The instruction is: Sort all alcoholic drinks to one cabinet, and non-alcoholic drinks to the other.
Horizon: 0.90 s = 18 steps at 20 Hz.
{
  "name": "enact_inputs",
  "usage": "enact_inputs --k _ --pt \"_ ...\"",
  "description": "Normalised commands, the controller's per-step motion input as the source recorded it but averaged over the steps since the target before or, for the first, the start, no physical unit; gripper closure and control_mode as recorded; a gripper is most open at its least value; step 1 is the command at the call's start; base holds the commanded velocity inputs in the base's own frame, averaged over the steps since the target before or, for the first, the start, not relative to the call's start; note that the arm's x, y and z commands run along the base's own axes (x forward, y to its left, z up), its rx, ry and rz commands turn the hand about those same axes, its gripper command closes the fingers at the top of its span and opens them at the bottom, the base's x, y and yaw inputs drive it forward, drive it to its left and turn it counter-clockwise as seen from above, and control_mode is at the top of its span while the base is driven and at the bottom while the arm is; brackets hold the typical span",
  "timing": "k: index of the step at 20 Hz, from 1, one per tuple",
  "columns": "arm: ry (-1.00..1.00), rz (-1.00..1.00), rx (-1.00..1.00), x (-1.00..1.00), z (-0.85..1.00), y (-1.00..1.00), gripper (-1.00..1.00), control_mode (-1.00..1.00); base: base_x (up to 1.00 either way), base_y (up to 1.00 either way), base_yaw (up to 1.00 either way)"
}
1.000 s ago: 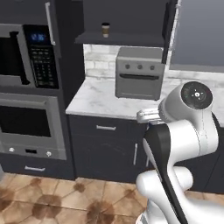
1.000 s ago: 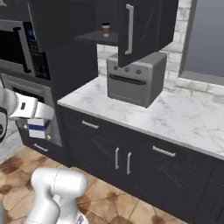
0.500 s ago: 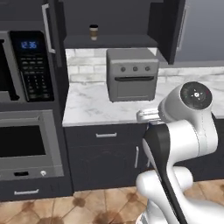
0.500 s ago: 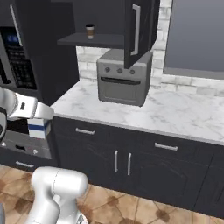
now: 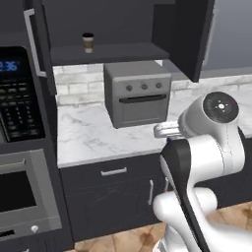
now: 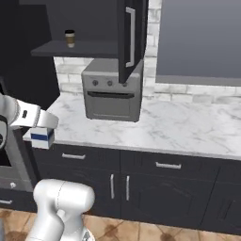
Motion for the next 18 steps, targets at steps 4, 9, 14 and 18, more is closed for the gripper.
enact_inputs --k 4,9,14,18 --pt "0.00 0.00 0.00 0.00 0.00 0.00 1.00 1.00 0.66 0.34 -0.15" --pt "0.00 0.00 0.00 0.00 0.00 0.00 1.00 1.00 0.56 0.40 -0.04" --pt "0.00 0.00 0.00 0.00 0.00 0.00 1.00 1.00 0.52 0.16 0.02" --pt "0.00 0.00 0.00 0.00 0.00 0.00 1.00 1.00 0.36 0.00 0.08"
